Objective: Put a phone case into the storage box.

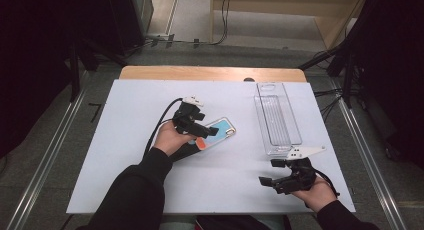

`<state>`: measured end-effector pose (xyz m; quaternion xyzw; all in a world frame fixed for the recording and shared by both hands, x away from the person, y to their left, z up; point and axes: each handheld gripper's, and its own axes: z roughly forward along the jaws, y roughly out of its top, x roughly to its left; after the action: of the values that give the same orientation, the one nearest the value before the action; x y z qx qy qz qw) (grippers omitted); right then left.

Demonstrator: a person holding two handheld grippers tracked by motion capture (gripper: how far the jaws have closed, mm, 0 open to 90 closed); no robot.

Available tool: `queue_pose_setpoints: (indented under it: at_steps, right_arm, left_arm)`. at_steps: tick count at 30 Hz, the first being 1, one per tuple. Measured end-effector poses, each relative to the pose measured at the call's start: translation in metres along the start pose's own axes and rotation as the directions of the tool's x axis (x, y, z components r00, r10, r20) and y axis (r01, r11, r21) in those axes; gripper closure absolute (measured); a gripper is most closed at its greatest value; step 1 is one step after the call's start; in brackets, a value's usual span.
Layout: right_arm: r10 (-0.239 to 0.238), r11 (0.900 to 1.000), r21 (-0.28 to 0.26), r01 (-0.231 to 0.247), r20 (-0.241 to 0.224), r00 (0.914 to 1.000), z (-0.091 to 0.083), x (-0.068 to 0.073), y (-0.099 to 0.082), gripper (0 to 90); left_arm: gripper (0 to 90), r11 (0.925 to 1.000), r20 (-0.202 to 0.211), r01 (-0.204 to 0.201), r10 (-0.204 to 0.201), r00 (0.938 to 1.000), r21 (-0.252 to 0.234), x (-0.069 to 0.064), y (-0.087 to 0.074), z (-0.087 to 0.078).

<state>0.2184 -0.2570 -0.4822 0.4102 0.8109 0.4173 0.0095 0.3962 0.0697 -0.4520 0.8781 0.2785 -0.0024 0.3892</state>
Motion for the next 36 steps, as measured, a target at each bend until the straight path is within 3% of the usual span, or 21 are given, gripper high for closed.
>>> queue_pose_setpoints:
  at_steps: [8,14,20,22,27,36]
  right_arm:
    - [-0.002,1.0000,-0.002,0.002,0.003,1.0000,-0.001,-0.001,-0.001,12.7]
    - [0.000,1.0000,-0.004,0.000,0.006,1.0000,-0.002,-0.001,-0.001,12.6]
    - [-0.009,1.0000,0.002,0.009,0.011,0.9999,-0.001,0.000,-0.001,12.6]
    - [-0.014,0.9999,-0.002,0.014,0.011,0.9998,-0.001,0.000,-0.001,12.6]
    - [-0.013,0.9999,0.000,0.013,0.012,0.9998,-0.001,0.000,-0.001,12.6]
    - [-0.015,0.9999,-0.002,0.015,0.017,0.9998,-0.001,0.000,-0.001,12.6]
  left_arm:
    - [14.0,0.9988,-0.016,-0.011,0.012,0.9998,0.047,0.001,0.004,0.011]
    - [13.8,0.9976,-0.031,0.009,-0.007,0.9995,0.068,0.003,0.002,0.014]
    - [12.8,0.9950,-0.046,-0.023,0.027,0.9986,0.098,0.001,0.001,0.018]
    - [11.0,0.9956,-0.071,-0.036,0.042,0.9966,0.087,0.000,0.000,0.019]
    - [11.0,0.9927,-0.054,-0.048,0.054,0.9971,0.110,0.001,-0.002,0.022]
    - [11.0,0.9857,-0.071,-0.068,0.079,0.9943,0.154,0.000,-0.006,0.031]
